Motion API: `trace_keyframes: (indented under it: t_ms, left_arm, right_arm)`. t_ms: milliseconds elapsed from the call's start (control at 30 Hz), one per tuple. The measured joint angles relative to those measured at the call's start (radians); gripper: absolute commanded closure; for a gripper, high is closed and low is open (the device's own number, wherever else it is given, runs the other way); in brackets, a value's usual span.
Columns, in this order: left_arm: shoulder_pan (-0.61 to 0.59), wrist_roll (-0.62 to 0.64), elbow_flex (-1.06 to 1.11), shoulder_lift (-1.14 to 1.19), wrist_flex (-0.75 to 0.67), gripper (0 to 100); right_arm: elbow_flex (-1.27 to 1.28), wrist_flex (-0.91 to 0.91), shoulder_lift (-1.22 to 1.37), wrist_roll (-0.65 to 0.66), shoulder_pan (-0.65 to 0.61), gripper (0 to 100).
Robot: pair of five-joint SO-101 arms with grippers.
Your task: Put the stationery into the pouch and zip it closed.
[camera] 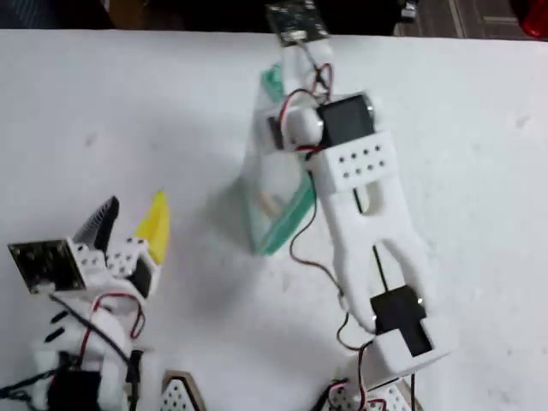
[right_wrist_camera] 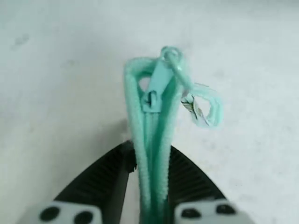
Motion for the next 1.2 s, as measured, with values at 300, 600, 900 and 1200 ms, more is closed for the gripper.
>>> trace_keyframes:
  t_ms: [300,600,900,1200]
  left_arm:
    - [-0.02,0.048,0.064,0.002,-0.066,76]
    - [-0.02,0.048,0.068,0.002,-0.066,76]
    - [-0.02,0.048,0.112,0.002,-0.094,76]
    - [-0.015,0.048,0.112,0.002,-0.094,76]
  right_arm:
    - [0.448,-0.25,-0.091,-0.002,0.172,98.1]
    - [1.04,-0.761,-0.239,-0.002,0.195,98.1]
    - [1.157,-0.904,-0.213,-0.003,0.153,98.1]
    - [1.157,-0.904,-0.206,-0.003,0.152,98.1]
